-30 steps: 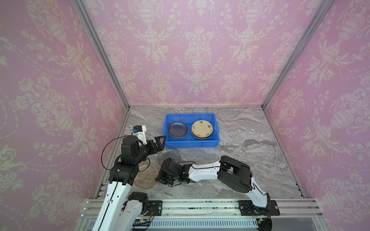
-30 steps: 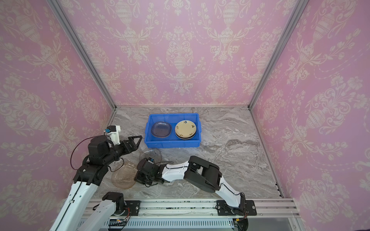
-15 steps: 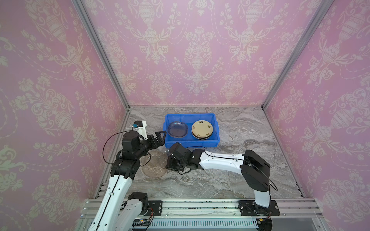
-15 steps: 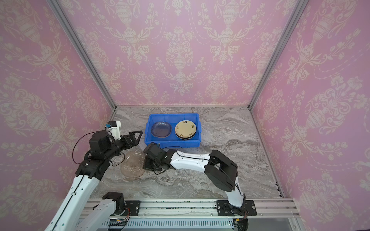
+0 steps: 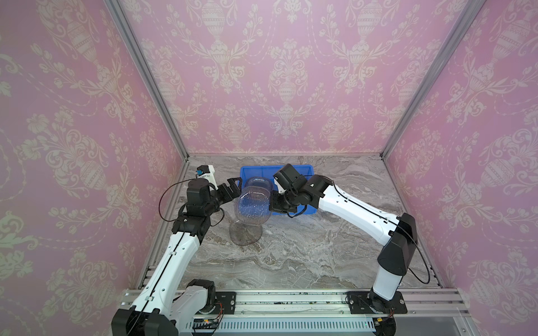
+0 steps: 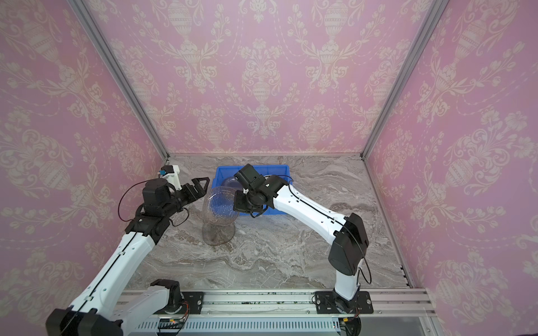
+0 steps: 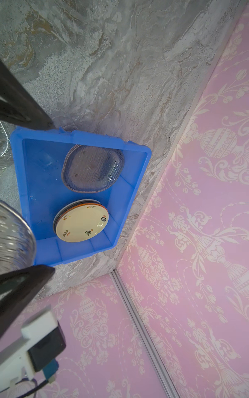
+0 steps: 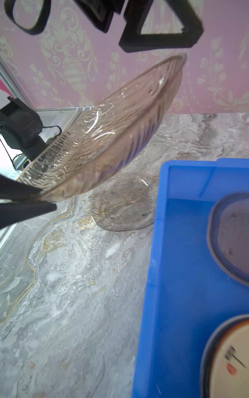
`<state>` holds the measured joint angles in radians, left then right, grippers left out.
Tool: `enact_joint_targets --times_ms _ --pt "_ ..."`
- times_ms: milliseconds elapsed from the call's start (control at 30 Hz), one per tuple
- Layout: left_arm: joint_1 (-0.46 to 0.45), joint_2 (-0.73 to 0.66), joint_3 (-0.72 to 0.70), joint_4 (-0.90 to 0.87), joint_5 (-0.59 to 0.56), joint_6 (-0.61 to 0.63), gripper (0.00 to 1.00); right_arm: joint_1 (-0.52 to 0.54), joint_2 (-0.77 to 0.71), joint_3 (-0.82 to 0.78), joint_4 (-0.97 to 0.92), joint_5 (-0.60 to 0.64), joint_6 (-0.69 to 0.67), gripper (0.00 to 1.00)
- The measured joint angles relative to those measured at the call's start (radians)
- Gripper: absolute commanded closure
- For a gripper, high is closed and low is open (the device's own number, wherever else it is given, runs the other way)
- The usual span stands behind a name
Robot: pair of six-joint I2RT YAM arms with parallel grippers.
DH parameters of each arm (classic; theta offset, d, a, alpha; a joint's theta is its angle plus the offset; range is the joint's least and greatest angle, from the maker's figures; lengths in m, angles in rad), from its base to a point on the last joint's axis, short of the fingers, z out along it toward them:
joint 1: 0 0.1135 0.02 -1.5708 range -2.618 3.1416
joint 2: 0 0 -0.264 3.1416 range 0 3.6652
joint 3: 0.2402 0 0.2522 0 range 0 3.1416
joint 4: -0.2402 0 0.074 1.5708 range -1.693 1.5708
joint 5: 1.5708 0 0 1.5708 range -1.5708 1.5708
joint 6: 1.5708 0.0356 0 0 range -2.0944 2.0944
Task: Place the plates into the plastic bin on the countertop
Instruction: Pick up the plate from the bottom-left of the table, then place the plate in the plastic bin.
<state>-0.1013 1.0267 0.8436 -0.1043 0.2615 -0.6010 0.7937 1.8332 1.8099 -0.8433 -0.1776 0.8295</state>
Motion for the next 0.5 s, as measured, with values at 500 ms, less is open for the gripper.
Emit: enact_joint_targets --times_ms 500 --pt "0.000 0.248 0.094 0.098 0.017 0.038 0.11 -0.252 0.446 0.562 -0.139 -0.169 -0.192 1.00"
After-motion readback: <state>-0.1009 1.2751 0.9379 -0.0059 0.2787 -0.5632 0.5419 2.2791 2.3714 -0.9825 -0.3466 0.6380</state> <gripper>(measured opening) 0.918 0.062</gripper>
